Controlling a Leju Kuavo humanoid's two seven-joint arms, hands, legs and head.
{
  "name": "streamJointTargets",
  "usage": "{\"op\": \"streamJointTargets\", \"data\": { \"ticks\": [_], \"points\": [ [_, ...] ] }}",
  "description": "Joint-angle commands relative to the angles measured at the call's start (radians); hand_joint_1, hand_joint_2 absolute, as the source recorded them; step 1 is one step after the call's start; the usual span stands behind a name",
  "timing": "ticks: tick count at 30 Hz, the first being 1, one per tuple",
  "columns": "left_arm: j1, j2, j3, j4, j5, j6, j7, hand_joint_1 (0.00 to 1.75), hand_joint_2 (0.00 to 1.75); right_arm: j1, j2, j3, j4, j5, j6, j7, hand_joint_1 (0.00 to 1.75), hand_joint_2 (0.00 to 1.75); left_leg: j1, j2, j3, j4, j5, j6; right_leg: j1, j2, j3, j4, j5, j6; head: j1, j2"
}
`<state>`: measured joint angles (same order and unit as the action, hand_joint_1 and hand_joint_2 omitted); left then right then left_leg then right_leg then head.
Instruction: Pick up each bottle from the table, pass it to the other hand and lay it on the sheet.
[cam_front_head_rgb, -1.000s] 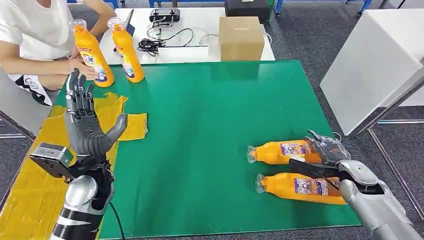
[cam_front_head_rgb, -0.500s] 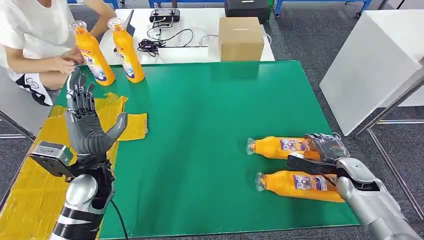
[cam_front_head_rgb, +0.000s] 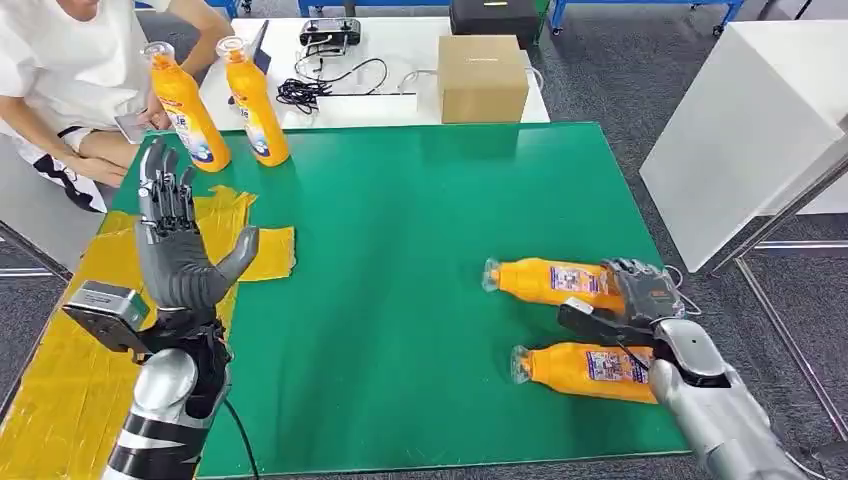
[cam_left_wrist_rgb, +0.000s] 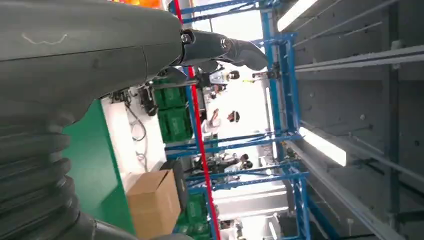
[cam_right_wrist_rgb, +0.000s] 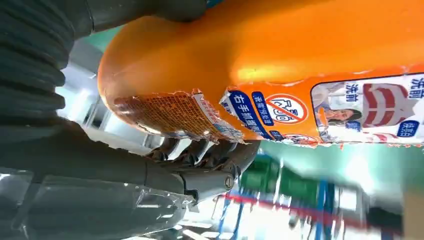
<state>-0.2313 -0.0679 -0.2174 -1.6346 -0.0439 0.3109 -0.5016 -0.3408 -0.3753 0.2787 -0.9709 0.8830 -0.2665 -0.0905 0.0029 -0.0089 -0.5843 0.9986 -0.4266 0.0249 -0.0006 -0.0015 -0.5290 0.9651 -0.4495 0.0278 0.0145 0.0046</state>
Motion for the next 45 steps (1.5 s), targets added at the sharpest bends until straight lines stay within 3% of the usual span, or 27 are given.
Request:
{"op": "streamJointTargets", "data": {
  "ticks": [1, 3, 8, 15, 32, 35, 39, 45],
  "points": [
    [-0.028, 0.028, -0.063, 0.067, 0.005, -0.064, 0.070, 0.00, 1.75, 0.104, 0.278, -0.318, -0.352, -0.252, -0.176, -0.118, 1.75, 1.75, 0.000, 0.004, 0.003, -0.001, -0.002, -0.002, 0.000, 0.004, 0.001, 0.000, -0.001, -0.001, 0.000, 0.000],
    [-0.029, 0.024, -0.067, 0.073, 0.005, -0.064, 0.069, 0.00, 1.75, 0.114, 0.279, -0.318, -0.361, -0.253, -0.176, -0.119, 1.75, 1.75, 0.000, -0.001, 0.001, -0.001, 0.000, -0.001, 0.000, -0.001, 0.000, 0.000, -0.001, 0.000, 0.000, 0.000],
    [-0.031, 0.025, -0.066, 0.076, 0.005, -0.064, 0.069, 0.00, 1.75, 0.118, 0.276, -0.321, -0.362, -0.256, -0.177, -0.122, 1.75, 1.75, 0.000, 0.000, -0.001, -0.001, -0.001, -0.001, 0.000, -0.001, -0.001, -0.001, -0.001, 0.000, 0.000, 0.000],
    [-0.061, 0.067, -0.138, 0.134, 0.020, -0.190, 0.181, 0.00, 1.75, 0.167, 0.344, -0.350, -0.480, -0.399, -0.170, -0.200, 1.75, 1.75, 0.000, -0.001, -0.001, -0.001, 0.000, -0.002, 0.000, -0.002, -0.002, 0.000, -0.001, -0.001, 0.000, 0.000],
    [-0.061, 0.065, -0.138, 0.135, 0.020, -0.190, 0.181, 0.00, 1.75, 0.168, 0.347, -0.347, -0.483, -0.398, -0.171, -0.201, 1.75, 1.75, 0.000, 0.000, -0.001, -0.001, -0.001, -0.001, 0.000, 0.000, -0.002, -0.001, -0.001, 0.000, 0.000, 0.000],
    [-0.065, 0.076, -0.159, 0.146, 0.108, -0.300, 0.219, 0.00, 1.75, 0.155, 0.370, -0.322, -0.486, -0.510, -0.089, -0.240, 1.75, 1.75, 0.000, 0.001, -0.001, -0.001, -0.001, -0.001, 0.000, 0.000, -0.002, 0.000, -0.001, 0.000, 0.000, 0.000],
    [-0.100, 0.077, -0.214, 0.188, 0.111, -0.333, 0.222, 0.00, 1.75, 0.105, 0.415, -0.240, -0.442, -0.698, 0.069, -0.284, 1.75, 1.75, 0.000, 0.004, 0.000, 0.000, -0.001, -0.002, 0.000, 0.003, -0.002, 0.000, -0.001, -0.001, 0.000, 0.000],
    [-0.173, 0.067, -0.264, 0.248, 0.164, -0.379, 0.240, 0.00, 1.75, 0.028, 0.482, -0.083, -0.307, -0.787, 0.189, -0.323, 1.75, 1.75, 0.001, 0.004, -0.002, -0.001, -0.001, -0.001, 0.000, 0.003, -0.003, 0.000, 0.000, 0.000, 0.000, 0.000]
  ]
}}
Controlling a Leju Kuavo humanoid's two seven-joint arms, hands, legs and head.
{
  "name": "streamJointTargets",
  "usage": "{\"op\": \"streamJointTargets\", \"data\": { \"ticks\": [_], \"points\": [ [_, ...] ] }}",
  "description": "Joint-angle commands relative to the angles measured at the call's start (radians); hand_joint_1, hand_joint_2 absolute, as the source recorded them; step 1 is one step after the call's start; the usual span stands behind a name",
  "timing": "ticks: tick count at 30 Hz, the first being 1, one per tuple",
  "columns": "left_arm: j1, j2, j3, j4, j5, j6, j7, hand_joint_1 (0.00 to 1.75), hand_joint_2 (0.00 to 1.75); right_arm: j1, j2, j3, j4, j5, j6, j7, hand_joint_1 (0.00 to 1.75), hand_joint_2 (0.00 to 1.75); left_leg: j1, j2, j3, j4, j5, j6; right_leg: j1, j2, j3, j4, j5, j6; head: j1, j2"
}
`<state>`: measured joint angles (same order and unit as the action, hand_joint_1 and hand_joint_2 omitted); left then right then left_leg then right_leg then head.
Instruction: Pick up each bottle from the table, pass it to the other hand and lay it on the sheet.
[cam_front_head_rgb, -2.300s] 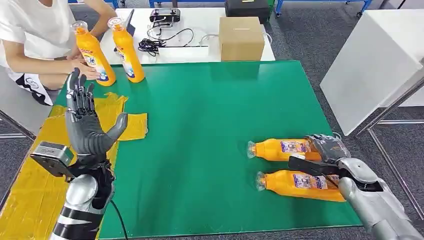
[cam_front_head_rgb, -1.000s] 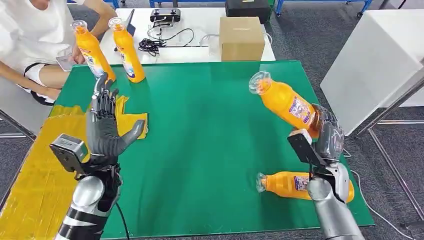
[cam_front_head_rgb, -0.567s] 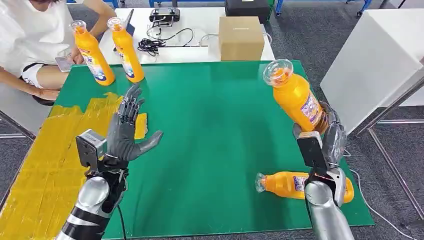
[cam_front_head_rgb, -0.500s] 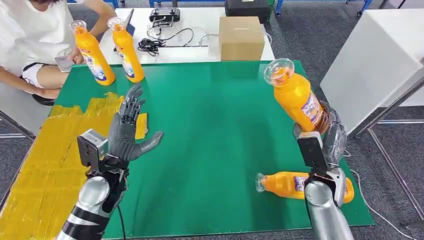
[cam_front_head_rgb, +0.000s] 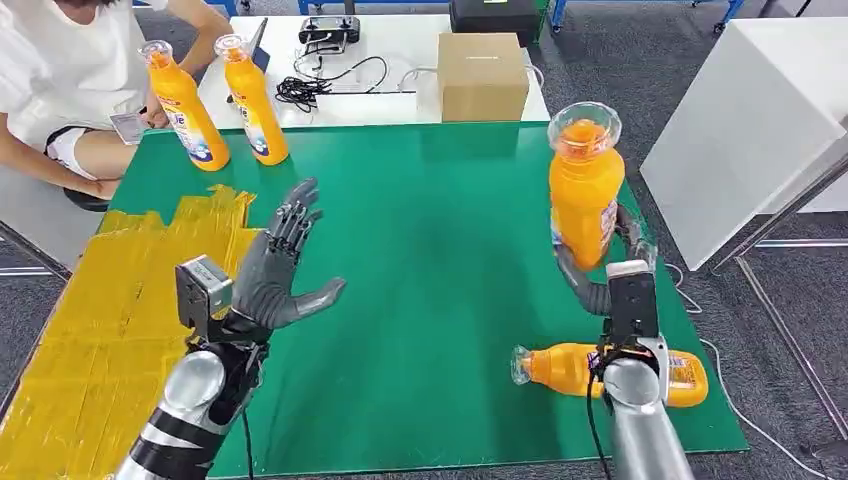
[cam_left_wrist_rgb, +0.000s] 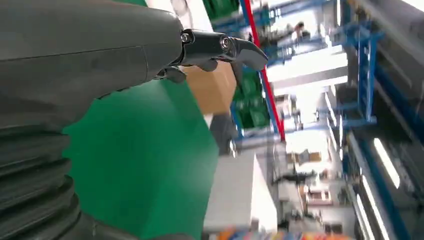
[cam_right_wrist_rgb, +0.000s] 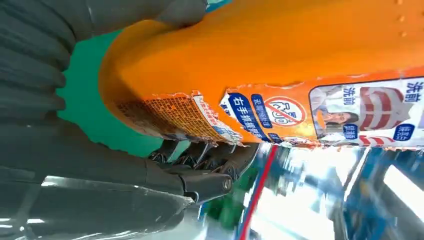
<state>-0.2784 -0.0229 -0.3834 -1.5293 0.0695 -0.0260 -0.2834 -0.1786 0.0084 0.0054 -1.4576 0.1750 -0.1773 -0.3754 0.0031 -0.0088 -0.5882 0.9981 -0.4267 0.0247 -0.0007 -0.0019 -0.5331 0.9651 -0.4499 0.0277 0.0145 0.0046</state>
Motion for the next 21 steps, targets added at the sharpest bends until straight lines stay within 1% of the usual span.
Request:
{"op": "streamJointTargets", "data": {
  "ticks": [1, 2, 3, 4, 6, 7, 8, 10, 12, 13, 14, 16, 17, 18, 21],
  "points": [
    [-0.145, 0.018, -0.112, 0.154, 0.092, -0.075, 0.021, 0.00, 1.75, -0.159, 0.107, 0.276, 0.249, -0.130, 0.220, 0.019, 1.75, 1.75, 0.001, 0.005, 0.004, 0.000, -0.001, -0.001, 0.001, 0.004, 0.002, -0.001, 0.001, 0.000, 0.000, 0.000],
    [-0.163, 0.015, -0.123, 0.164, 0.099, -0.074, 0.023, 0.00, 1.75, -0.179, 0.153, 0.300, 0.319, -0.108, 0.264, -0.007, 1.75, 1.75, 0.002, 0.004, 0.003, 0.000, -0.001, -0.001, 0.001, 0.004, 0.002, -0.001, 0.001, 0.000, 0.000, 0.000],
    [-0.189, 0.008, -0.140, 0.178, 0.114, -0.062, 0.033, 0.00, 1.75, -0.224, 0.223, 0.360, 0.470, -0.088, 0.195, -0.085, 1.75, 1.75, 0.002, 0.006, 0.004, -0.001, -0.001, -0.001, 0.001, 0.005, 0.003, -0.001, 0.001, 0.000, 0.000, 0.000],
    [-0.197, 0.010, -0.150, 0.181, 0.127, -0.055, 0.035, 0.00, 1.75, -0.249, 0.229, 0.412, 0.524, -0.109, 0.187, -0.117, 1.75, 1.75, 0.002, 0.006, 0.003, 0.000, -0.001, -0.001, 0.002, 0.006, 0.002, 0.000, 0.001, -0.001, 0.000, 0.000],
    [-0.202, 0.011, -0.152, 0.183, 0.131, -0.053, 0.035, 0.00, 1.75, -0.253, 0.233, 0.430, 0.532, -0.114, 0.185, -0.124, 1.73, 1.75, 0.003, 0.013, 0.007, -0.001, -0.002, -0.002, 0.003, 0.013, 0.003, -0.001, 0.002, -0.001, 0.000, 0.000],
    [-0.201, 0.011, -0.149, 0.183, 0.148, -0.053, 0.033, 0.00, 1.75, -0.253, 0.224, 0.455, 0.519, -0.108, 0.187, -0.126, 1.75, 1.75, 0.002, 0.009, 0.004, 0.000, -0.001, -0.002, 0.002, 0.009, 0.002, 0.001, 0.001, -0.001, 0.000, 0.000],
    [-0.201, 0.011, -0.149, 0.184, 0.154, -0.054, 0.032, 0.00, 1.75, -0.254, 0.220, 0.467, 0.516, -0.100, 0.184, -0.125, 1.75, 1.75, 0.003, 0.010, 0.004, 0.000, -0.002, -0.002, 0.003, 0.010, 0.001, 0.001, 0.001, -0.001, 0.001, 0.000],
    [-0.201, 0.012, -0.150, 0.184, 0.157, -0.054, 0.032, 0.00, 1.75, -0.252, 0.218, 0.476, 0.508, -0.092, 0.177, -0.122, 1.75, 1.75, 0.003, 0.007, 0.003, -0.001, -0.001, -0.002, 0.003, 0.006, 0.001, 0.001, 0.001, -0.001, 0.001, 0.000],
    [-0.201, 0.013, -0.149, 0.186, 0.163, -0.054, 0.030, 0.00, 1.75, -0.248, 0.214, 0.496, 0.497, -0.073, 0.165, -0.121, 1.75, 1.75, 0.002, 0.003, 0.003, -0.001, 0.000, -0.001, 0.002, 0.001, 0.001, 0.000, -0.001, 0.000, 0.001, 0.000],
    [-0.201, 0.013, -0.149, 0.186, 0.163, -0.054, 0.030, 0.00, 1.75, -0.248, 0.213, 0.501, 0.496, -0.066, 0.160, -0.121, 1.75, 1.75, 0.003, 0.003, 0.007, -0.002, -0.002, -0.002, 0.003, 0.001, 0.006, -0.001, -0.001, -0.001, 0.001, 0.000],
    [-0.203, 0.011, -0.147, 0.189, 0.168, -0.052, 0.028, 0.00, 1.75, -0.244, 0.214, 0.519, 0.492, -0.048, 0.147, -0.119, 1.75, 1.75, 0.002, 0.000, 0.002, 0.000, -0.001, -0.001, 0.002, 0.000, 0.001, 0.000, -0.001, 0.000, 0.000, 0.000],
    [-0.203, 0.011, -0.147, 0.189, 0.168, -0.052, 0.028, 0.00, 1.75, -0.244, 0.214, 0.519, 0.492, -0.048, 0.147, -0.119, 1.75, 1.75, 0.002, 0.001, 0.001, 0.000, 0.000, -0.001, 0.002, 0.001, 0.000, 0.001, 0.000, 0.000, 0.001, 0.000],
    [-0.203, 0.011, -0.147, 0.189, 0.168, -0.052, 0.028, 0.00, 1.75, -0.244, 0.214, 0.519, 0.492, -0.048, 0.147, -0.119, 1.75, 1.75, 0.002, 0.002, 0.003, 0.000, -0.001, -0.001, 0.002, 0.002, 0.002, 0.000, 0.000, 0.000, 0.001, 0.000],
    [-0.204, 0.008, -0.142, 0.193, 0.174, -0.048, 0.024, 0.00, 1.75, -0.244, 0.217, 0.547, 0.503, -0.028, 0.143, -0.110, 1.75, 1.75, 0.001, 0.002, 0.001, -0.001, 0.000, -0.001, 0.000, 0.002, 0.000, 0.001, 0.000, 0.000, 0.000, 0.000],
    [-0.204, 0.005, -0.139, 0.186, 0.178, -0.044, 0.018, 0.00, 1.75, -0.240, 0.234, 0.599, 0.537, 0.011, 0.118, -0.111, 1.75, 1.75, 0.001, 0.002, 0.003, 0.000, -0.001, -0.002, 0.001, 0.001, 0.002, 0.001, -0.001, 0.000, 0.001, 0.000]
  ]
}}
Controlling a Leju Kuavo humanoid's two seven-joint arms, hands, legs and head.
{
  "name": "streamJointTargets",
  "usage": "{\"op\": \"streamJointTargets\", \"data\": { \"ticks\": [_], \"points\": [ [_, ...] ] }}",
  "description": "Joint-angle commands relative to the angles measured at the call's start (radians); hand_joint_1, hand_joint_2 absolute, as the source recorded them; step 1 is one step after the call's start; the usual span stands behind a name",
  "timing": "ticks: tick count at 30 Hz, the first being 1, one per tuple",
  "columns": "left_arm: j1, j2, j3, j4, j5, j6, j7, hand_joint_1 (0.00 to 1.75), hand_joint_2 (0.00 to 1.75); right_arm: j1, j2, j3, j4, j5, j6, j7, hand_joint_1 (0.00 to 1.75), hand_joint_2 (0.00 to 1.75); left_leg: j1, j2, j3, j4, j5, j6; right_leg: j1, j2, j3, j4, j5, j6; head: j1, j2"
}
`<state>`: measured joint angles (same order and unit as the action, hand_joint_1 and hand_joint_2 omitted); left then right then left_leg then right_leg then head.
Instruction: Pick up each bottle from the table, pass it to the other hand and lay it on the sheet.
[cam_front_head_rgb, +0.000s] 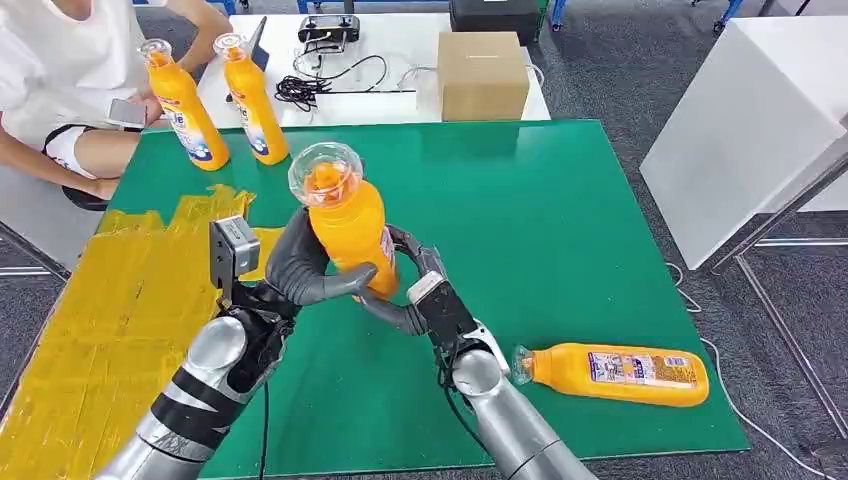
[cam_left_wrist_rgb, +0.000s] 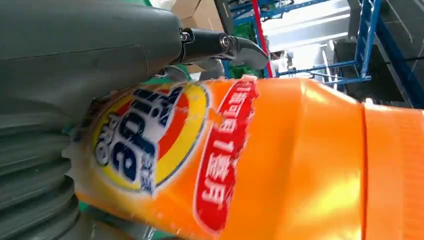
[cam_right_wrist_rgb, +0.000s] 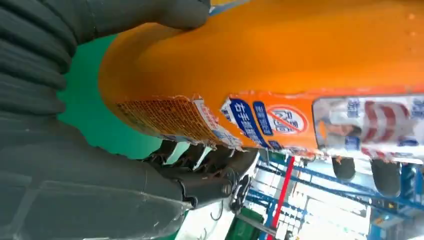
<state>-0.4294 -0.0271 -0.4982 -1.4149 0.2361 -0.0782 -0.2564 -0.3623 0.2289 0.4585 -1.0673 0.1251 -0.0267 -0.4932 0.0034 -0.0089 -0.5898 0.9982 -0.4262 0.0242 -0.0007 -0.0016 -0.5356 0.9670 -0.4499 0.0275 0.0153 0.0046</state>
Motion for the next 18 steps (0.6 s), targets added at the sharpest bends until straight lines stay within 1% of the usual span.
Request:
{"op": "streamJointTargets", "data": {
  "ticks": [1, 6, 8, 9, 10, 11, 12, 13, 16, 18],
  "points": [
    [-0.054, 0.006, -0.019, 0.069, 0.016, 0.013, -0.014, 0.00, 1.75, -0.054, 0.021, 0.174, 0.162, 0.082, -0.043, 0.006, 1.75, 1.75, 0.001, 0.001, 0.003, 0.000, -0.001, -0.001, 0.001, 0.001, 0.003, -0.001, 0.000, 0.000, 0.000, 0.000],
    [-0.062, -0.004, -0.019, 0.075, 0.018, 0.015, -0.015, 0.00, 1.75, -0.064, 0.036, 0.262, 0.208, 0.163, -0.080, 0.006, 1.75, 1.75, 0.001, 0.002, 0.004, 0.000, -0.001, -0.001, 0.001, 0.001, 0.004, -0.001, -0.001, 0.000, 0.000, 0.000],
    [-0.062, -0.004, -0.019, 0.075, 0.018, 0.015, -0.015, 0.00, 1.75, -0.064, 0.036, 0.262, 0.208, 0.163, -0.080, 0.006, 1.75, 1.75, 0.001, 0.001, 0.003, 0.000, -0.001, -0.001, 0.001, 0.001, 0.003, -0.001, -0.001, 0.000, 0.000, 0.000],
    [-0.062, -0.004, -0.019, 0.075, 0.018, 0.015, -0.015, 0.00, 1.75, -0.064, 0.036, 0.262, 0.208, 0.163, -0.080, 0.006, 1.75, 1.75, 0.002, 0.002, 0.007, -0.001, -0.003, -0.002, 0.002, 0.001, 0.007, -0.002, -0.002, 0.000, 0.000, 0.000],
    [-0.062, -0.004, -0.019, 0.075, 0.018, 0.015, -0.015, 0.00, 1.75, -0.064, 0.036, 0.262, 0.208, 0.163, -0.080, 0.006, 1.75, 1.75, 0.002, 0.001, 0.003, 0.000, -0.001, -0.001, 0.001, 0.000, 0.003, -0.001, -0.001, 0.000, 0.000, 0.000],
    [-0.062, -0.004, -0.019, 0.075, 0.018, 0.015, -0.015, 0.00, 1.75, -0.064, 0.036, 0.262, 0.208, 0.163, -0.080, 0.006, 1.75, 1.75, 0.002, 0.001, 0.005, 0.000, -0.002, -0.001, 0.001, -0.001, 0.006, -0.002, -0.002, 0.000, 0.000, 0.000],
    [-0.062, -0.004, -0.019, 0.075, 0.018, 0.015, -0.015, 0.00, 1.75, -0.064, 0.036, 0.262, 0.208, 0.163, -0.080, 0.006, 1.75, 1.75, 0.001, 0.000, 0.002, 0.000, -0.001, -0.001, 0.001, -0.001, 0.002, -0.001, -0.001, 0.000, 0.000, 0.000],
    [-0.062, -0.004, -0.019, 0.075, 0.018, 0.015, -0.015, 0.00, 1.75, -0.064, 0.036, 0.262, 0.208, 0.163, -0.080, 0.006, 1.75, 1.75, 0.002, 0.000, 0.004, 0.000, -0.002, -0.001, 0.001, -0.001, 0.004, -0.001, -0.002, 0.000, 0.000, 0.000],
    [-0.061, -0.005, -0.020, 0.077, 0.018, 0.016, -0.015, 0.00, 1.75, -0.067, 0.035, 0.272, 0.209, 0.173, -0.079, 0.006, 1.75, 1.75, 0.001, 0.000, 0.001, 0.000, 0.000, 0.000, 0.001, 0.000, 0.001, -0.001, 0.000, 0.000, 0.000, 0.000],
    [-0.060, -0.008, -0.015, 0.079, 0.018, 0.026, -0.020, 0.00, 1.75, -0.064, 0.035, 0.294, 0.209, 0.193, -0.087, 0.010, 1.75, 1.75, 0.002, 0.001, 0.005, 0.000, -0.002, -0.001, 0.002, -0.001, 0.006, -0.001, -0.001, 0.000, 0.000, 0.000]
  ]
}}
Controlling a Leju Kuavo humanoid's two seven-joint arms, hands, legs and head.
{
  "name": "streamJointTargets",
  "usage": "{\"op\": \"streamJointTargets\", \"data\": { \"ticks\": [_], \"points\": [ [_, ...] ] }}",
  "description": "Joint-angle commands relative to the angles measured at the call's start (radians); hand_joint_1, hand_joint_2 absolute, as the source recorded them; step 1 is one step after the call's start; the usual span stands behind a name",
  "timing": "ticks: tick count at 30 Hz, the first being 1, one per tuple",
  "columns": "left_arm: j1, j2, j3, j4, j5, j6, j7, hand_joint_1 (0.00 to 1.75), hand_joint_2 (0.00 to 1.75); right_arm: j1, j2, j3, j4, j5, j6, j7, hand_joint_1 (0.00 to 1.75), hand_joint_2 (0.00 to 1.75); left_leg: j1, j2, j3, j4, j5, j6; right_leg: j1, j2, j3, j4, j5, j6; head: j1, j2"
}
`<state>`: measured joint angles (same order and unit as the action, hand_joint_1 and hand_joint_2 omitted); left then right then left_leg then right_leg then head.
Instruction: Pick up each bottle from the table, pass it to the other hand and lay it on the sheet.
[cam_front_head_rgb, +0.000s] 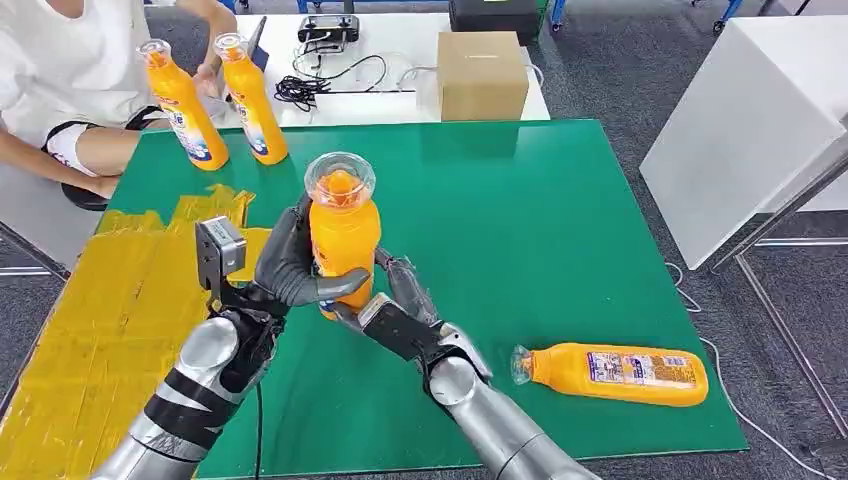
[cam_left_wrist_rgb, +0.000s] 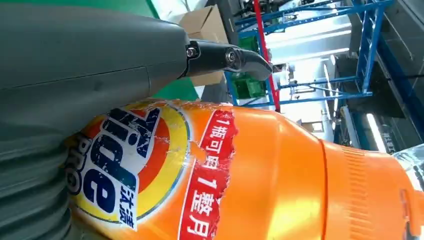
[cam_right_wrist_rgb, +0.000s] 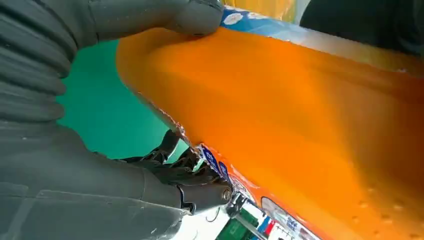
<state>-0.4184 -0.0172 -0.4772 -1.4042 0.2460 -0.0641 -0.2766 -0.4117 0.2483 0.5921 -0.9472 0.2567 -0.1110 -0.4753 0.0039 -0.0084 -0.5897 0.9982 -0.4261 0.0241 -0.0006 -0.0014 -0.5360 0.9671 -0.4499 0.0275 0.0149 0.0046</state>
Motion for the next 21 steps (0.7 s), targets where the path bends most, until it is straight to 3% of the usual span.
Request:
{"op": "streamJointTargets", "data": {
  "ticks": [1, 2, 3, 21],
  "points": [
    [-0.067, -0.020, -0.030, 0.065, -0.001, 0.031, -0.010, 0.00, 1.75, -0.013, 0.014, 0.171, 0.089, 0.064, -0.007, -0.004, 1.75, 1.75, 0.001, -0.001, 0.001, 0.000, 0.000, -0.001, 0.001, -0.001, 0.002, -0.001, 0.000, 0.000, 0.000, 0.000],
    [-0.062, -0.026, -0.020, 0.062, 0.006, 0.040, -0.015, 1.03, 1.75, -0.010, 0.015, 0.172, 0.090, 0.062, -0.009, -0.003, 1.75, 1.75, 0.001, 0.000, 0.004, 0.000, -0.001, -0.001, 0.001, -0.001, 0.005, -0.001, -0.001, 0.000, 0.000, 0.000],
    [-0.050, -0.038, 0.000, 0.055, 0.028, 0.053, -0.019, 1.75, 1.75, -0.009, 0.013, 0.176, 0.090, 0.063, -0.012, -0.001, 1.75, 1.75, 0.002, 0.000, 0.005, 0.000, -0.002, -0.001, 0.002, 0.000, 0.006, -0.002, -0.001, 0.000, 0.000, 0.000],
    [-0.040, -0.032, 0.019, 0.062, 0.035, 0.104, -0.025, 1.75, 1.75, 0.016, -0.022, 0.152, 0.012, 0.038, -0.041, 0.003, 1.75, 1.75, 0.001, -0.002, 0.003, 0.000, -0.001, -0.001, 0.001, -0.003, 0.004, -0.001, -0.001, 0.000, 0.000, 0.000]
  ]
}}
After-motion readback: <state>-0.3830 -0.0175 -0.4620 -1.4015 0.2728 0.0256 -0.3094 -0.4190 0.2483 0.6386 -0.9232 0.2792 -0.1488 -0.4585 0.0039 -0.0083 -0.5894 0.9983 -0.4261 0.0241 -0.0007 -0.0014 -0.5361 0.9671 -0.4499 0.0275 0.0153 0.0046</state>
